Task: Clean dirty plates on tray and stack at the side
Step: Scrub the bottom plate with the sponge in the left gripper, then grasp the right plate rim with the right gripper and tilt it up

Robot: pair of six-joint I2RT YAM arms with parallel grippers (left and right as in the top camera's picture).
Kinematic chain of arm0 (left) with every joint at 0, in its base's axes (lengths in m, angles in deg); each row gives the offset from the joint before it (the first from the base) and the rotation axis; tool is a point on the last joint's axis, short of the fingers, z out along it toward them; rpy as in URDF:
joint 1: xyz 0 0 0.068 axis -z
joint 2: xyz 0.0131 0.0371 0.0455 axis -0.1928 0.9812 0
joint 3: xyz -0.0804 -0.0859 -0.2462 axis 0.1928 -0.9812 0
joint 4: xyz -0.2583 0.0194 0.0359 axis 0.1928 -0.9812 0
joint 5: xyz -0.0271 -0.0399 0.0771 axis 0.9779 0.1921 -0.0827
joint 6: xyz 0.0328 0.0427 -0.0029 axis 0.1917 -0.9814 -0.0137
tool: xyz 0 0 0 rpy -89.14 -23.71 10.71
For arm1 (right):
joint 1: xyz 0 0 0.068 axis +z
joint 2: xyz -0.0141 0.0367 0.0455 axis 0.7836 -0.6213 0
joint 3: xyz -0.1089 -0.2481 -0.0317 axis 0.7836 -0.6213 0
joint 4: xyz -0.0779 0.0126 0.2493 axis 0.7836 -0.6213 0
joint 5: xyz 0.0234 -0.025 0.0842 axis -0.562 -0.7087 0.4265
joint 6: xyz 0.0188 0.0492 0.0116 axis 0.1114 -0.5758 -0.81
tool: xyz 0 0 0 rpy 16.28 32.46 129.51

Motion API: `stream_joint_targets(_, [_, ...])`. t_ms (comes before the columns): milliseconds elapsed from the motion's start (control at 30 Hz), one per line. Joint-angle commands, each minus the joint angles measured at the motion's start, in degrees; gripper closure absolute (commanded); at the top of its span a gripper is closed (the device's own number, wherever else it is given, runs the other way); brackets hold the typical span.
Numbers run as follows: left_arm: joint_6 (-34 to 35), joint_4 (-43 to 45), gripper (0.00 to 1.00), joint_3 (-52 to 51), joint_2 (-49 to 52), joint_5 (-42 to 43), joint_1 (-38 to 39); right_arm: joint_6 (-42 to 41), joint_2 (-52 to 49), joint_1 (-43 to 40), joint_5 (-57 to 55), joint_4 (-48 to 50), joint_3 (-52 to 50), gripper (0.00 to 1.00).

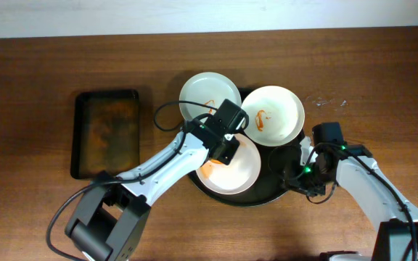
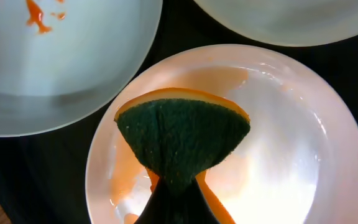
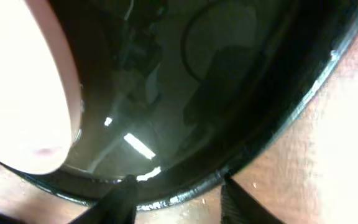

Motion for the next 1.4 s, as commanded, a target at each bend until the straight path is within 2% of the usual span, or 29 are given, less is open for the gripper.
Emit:
stream_joint_targets(0, [-0.26,-0.07,1.00,0.13,-5.42,0.79,-1.49,0.17,-0.20,0.87,4.94,4.98,0.15,0.45])
stream_joint_targets(67, [-0.26,-0.98,1.00,0.13,-9.05,0.83,-3.91,0.13,-0.20,3.78,5.44,8.63,0.15,0.43])
stream_joint_targets(100, [-0.20,-2.75,1.00,0.13,-11.04,1.27,-6.27,0.11,-0.20,7.76,5.01,11.26,0.15,0.43])
stream_joint_targets(167, [1.29,-6.12,1.00,0.13,-12.17,1.66,-9.94,-4.81,-0.20,11.47,-0.85,12.96,0.15,0.43])
stream_joint_targets(200, [1.27,-7.72,1.00,0.13,-12.31,3.96,-12.46,-8.70,-0.20,13.88,-5.77,14.32,0.15,0.43])
stream_joint_targets(233, [1.27,-8.37,1.00,0.13,-12.31,7.17,-14.84,-9.35,-0.20,15.39,-6.05,15.69,0.15,0.44])
stream_joint_targets(333, [1.25,-8.46,1.00,0.13,-12.31,8.90,-17.57,-16.33,-1.44,17.57,-10.45,16.00,0.15,0.48])
stream_joint_targets(400, [1.25,-8.44,0.99,0.13,-12.31,8.90,-17.59,-16.83,-5.18,18.82,-10.29,16.15,0.15,0.49])
stream_joint_targets(433, [1.25,-8.41,0.99,0.13,-12.31,8.90,-17.59,-18.62,-8.28,19.21,-9.99,16.76,0.15,0.52])
stream_joint_targets(467, [1.25,-8.44,1.00,0.13,-12.31,8.90,-17.59,-18.75,-10.32,19.21,-8.70,17.53,0.15,0.61])
stream_joint_targets(533, [1.25,-8.44,0.99,0.13,-12.31,8.90,-17.59,-18.73,-11.32,19.10,-7.85,17.92,0.17,0.91])
stream_joint_targets(567, [1.22,-8.44,0.99,0.13,-12.31,8.90,-17.59,-18.73,-11.13,19.04,-7.89,17.86,0.22,0.96])
stream_joint_targets(700, [1.25,-8.46,1.00,0.13,-12.31,8.92,-17.59,-18.71,-7.21,17.92,-16.17,13.90,1.49,0.96])
stream_joint_targets(900, [1.25,-8.41,0.99,0.13,-12.31,8.90,-17.59,-10.95,3.52,16.81,-37.62,0.98,8.87,0.96])
stream_joint_targets(1000, [1.25,-8.46,1.00,0.13,-12.31,8.92,-17.59,-6.99,7.56,16.85,-42.56,0.04,10.34,0.96])
stream_joint_targets(1133, [1.25,-8.41,1.00,0.13,-12.31,8.92,-17.59,-6.62,13.62,17.40,-52.13,-1.64,10.36,0.96])
stream_joint_targets(1200, [1.25,-8.39,0.99,0.13,-12.31,9.46,-17.55,-6.86,14.53,20.20,-52.59,-2.14,10.34,0.96])
stream_joint_targets(1300, [2.23,-5.97,0.99,-0.09,-12.11,27.61,-17.11,-11.43,13.62,21.53,-42.99,-5.05,10.34,0.96])
stream_joint_targets(1367, [5.70,-1.73,1.00,-0.11,-10.29,34.86,-13.92,-13.18,12.81,21.53,-38.36,-5.60,10.34,0.96])
